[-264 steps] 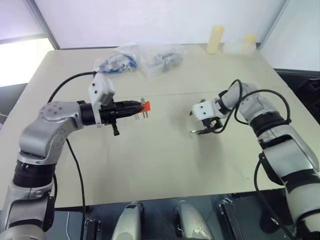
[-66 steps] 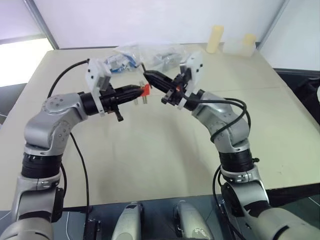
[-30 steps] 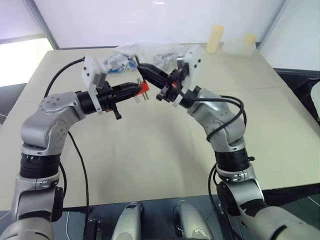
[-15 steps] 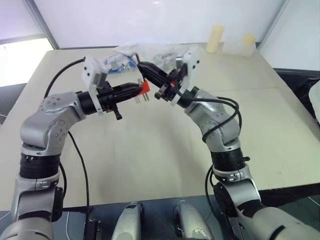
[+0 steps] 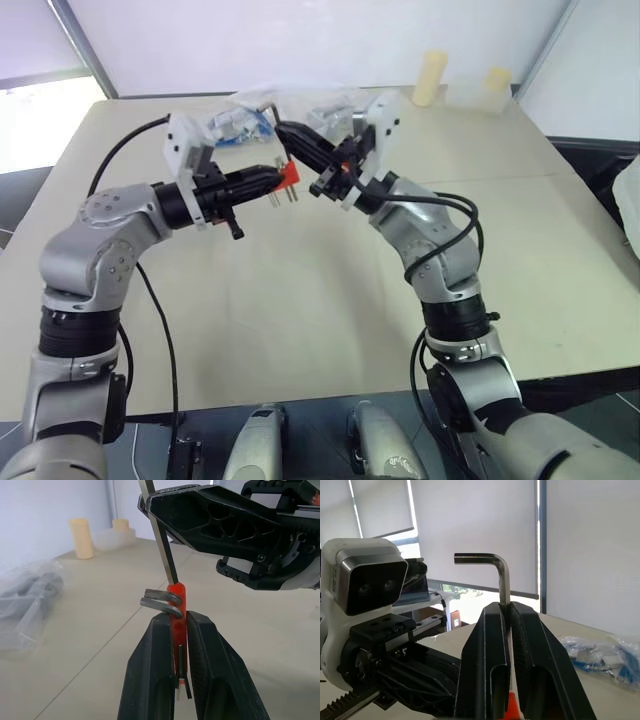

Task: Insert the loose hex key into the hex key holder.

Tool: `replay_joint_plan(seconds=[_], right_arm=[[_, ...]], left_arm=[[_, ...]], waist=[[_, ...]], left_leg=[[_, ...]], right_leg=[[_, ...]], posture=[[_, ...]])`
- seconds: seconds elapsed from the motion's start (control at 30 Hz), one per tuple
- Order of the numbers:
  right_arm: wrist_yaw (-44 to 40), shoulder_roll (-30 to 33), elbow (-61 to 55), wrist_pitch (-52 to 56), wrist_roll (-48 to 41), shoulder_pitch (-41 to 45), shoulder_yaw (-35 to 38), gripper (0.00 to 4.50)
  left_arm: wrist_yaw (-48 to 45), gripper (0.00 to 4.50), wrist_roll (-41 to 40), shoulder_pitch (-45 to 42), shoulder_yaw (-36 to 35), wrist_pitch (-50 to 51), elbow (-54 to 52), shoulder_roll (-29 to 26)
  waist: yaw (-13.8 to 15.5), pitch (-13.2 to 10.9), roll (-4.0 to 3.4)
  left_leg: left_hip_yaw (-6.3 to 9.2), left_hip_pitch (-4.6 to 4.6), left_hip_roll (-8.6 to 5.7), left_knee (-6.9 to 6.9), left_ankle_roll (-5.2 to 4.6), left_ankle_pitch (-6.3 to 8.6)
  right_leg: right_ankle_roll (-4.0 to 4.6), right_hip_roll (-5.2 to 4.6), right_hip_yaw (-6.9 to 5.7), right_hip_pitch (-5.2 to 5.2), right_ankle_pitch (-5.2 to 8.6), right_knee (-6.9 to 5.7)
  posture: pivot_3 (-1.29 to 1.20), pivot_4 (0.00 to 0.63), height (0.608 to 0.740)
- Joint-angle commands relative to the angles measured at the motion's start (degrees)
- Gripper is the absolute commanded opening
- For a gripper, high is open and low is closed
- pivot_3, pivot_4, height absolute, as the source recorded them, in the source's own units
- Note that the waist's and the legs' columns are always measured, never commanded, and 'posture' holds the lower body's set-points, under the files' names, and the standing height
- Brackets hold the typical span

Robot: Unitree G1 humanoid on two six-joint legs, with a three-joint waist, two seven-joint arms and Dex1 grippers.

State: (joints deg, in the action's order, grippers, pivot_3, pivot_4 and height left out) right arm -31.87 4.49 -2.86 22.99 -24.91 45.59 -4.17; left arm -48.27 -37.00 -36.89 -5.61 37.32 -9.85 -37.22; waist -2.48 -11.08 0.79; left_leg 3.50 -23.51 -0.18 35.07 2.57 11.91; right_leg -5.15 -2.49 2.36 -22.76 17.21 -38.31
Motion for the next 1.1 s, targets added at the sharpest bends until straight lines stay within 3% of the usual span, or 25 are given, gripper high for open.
replay_joint_plan(seconds=[0.03, 0.8, 0.9, 1.1], right_arm=[[-0.13, -0.35, -1.79, -0.8, -0.51, 0.79, 0.36, 0.07], [-0.3, 0.03, -2.46, -0.66, -0.78, 0.94, 0.56, 0.07], [-0.45, 0.22, -2.55, -0.66, -0.92, 0.98, 0.67, 1.11], [-1.86, 1.88, -4.28, 1.13, -1.92, 0.43, 0.56, 4.28]], left_arm=[[0.35, 0.45, -1.04, -1.9, -2.14, -0.25, -1.38, -0.25], [1.02, 0.45, -2.28, -2.02, -2.67, 0.38, -1.65, -0.11], [1.02, 0.45, -2.01, -2.13, -2.62, 0.11, -1.15, -0.05], [1.22, 0.45, -1.65, -2.17, -2.91, -0.22, -0.52, -0.18]], waist=[[0.0, 0.0, 0.0], [0.0, 0.0, 0.0], [0.0, 0.0, 0.0], [0.01, 0.0, 0.0]], left_leg=[[0.0, 0.0, 0.0, 0.0, 0.0, 0.0], [0.0, 0.0, 0.0, 0.0, 0.0, 0.0], [0.0, 0.0, 0.0, 0.0, 0.0, 0.0], [0.0, 0.0, 0.0, 0.0, 0.0, 0.0]], right_leg=[[0.0, 0.0, 0.0, 0.0, 0.0, 0.0], [0.0, 0.0, 0.0, 0.0, 0.0, 0.0], [0.0, 0.0, 0.0, 0.0, 0.0, 0.0], [0.0, 0.0, 0.0, 0.0, 0.0, 0.0]], posture=[[0.0, 0.15, 0.74], [0.0, 0.15, 0.74], [0.0, 0.15, 0.74], [0.0, 0.15, 0.74]])
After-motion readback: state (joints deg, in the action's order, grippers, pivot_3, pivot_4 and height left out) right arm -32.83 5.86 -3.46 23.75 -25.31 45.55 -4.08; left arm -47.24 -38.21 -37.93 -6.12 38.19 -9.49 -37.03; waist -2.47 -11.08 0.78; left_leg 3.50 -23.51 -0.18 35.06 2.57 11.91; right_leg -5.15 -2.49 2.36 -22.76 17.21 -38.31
